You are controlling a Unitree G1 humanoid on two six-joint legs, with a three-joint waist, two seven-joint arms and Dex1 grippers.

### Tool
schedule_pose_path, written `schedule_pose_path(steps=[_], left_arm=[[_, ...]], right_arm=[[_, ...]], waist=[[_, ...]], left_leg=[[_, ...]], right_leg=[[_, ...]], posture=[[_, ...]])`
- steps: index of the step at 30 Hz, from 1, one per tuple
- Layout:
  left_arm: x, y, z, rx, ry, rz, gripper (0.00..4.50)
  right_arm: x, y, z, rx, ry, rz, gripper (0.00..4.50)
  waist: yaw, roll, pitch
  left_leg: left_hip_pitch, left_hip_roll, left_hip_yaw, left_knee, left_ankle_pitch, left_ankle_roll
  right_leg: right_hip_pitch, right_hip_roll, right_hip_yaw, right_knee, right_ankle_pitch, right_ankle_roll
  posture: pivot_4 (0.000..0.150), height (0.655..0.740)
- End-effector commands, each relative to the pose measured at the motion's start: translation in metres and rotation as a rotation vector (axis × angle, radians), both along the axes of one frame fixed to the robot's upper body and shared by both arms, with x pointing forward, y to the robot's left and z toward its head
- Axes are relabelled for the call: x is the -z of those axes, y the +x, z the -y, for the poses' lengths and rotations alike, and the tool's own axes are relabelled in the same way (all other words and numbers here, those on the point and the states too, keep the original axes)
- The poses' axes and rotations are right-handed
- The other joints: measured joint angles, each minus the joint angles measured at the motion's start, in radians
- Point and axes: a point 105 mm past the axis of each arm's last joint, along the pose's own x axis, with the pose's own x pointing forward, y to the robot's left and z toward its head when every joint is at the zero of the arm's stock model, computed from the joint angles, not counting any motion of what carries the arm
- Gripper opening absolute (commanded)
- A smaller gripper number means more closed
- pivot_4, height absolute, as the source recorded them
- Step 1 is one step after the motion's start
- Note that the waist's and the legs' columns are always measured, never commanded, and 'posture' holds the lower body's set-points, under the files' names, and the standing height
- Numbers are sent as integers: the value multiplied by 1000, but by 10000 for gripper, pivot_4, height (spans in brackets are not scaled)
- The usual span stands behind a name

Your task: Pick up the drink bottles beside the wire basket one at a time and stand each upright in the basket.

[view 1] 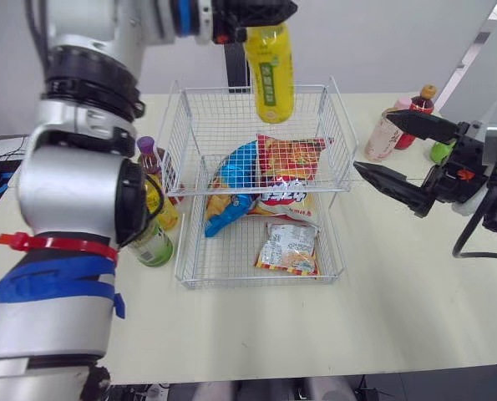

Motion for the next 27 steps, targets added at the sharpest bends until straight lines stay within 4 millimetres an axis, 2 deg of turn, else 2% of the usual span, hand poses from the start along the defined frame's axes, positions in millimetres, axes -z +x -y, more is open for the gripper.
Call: schedule_pose_path(steps=[1, 5, 15, 20, 22, 24, 27], left_arm=[[-19, -2, 6, -9, -47, 107, 13883], [-9, 9, 17, -48, -65, 92, 13883], [11, 10, 45, 10, 8, 66, 13883], [13, 8, 51, 27, 20, 74, 13883], [13, 8, 52, 32, 34, 88, 21173], [11, 5, 53, 53, 37, 96, 25933], [4, 1, 47, 67, 26, 104, 35392]], right_arm=[[-7, -4, 0, 30, 6, 53, 45000], [-5, -4, -3, 38, 10, 59, 45000], [-3, -5, -4, 46, 9, 60, 45000], [-2, -7, -4, 48, 4, 59, 45000], [-1, -7, -3, 48, 1, 56, 45000], [0, -8, -4, 48, -1, 55, 45000], [0, -7, -3, 47, -4, 52, 45000]], waist=[[0, 0, 0], [3, 0, 0], [6, 0, 0], [6, 0, 0], [6, 0, 0], [6, 0, 0], [5, 0, 0]], left_leg=[[0, 0, 0, 0, 0, 0], [-1, 0, 0, 1, 0, 0], [-3, -1, -1, 10, -1, 2], [-3, -1, -1, 12, -1, 2], [-3, -1, -1, 13, -1, 2], [-3, -1, -1, 13, -1, 2], [-3, -1, -1, 13, -1, 2]], right_leg=[[0, 0, 0, 0, 0, 0], [0, 0, 0, 0, 0, 0], [0, 0, -1, 4, 0, 0], [0, 0, -1, 8, 0, 0], [0, 0, -1, 9, 0, 0], [0, 0, -1, 10, 0, 0], [0, 0, -1, 10, 0, 0]], posture=[[1500, 7400], [1500, 7400], [1500, 7400], [1500, 7400], [1500, 7400], [1500, 7400], [1500, 7400]])
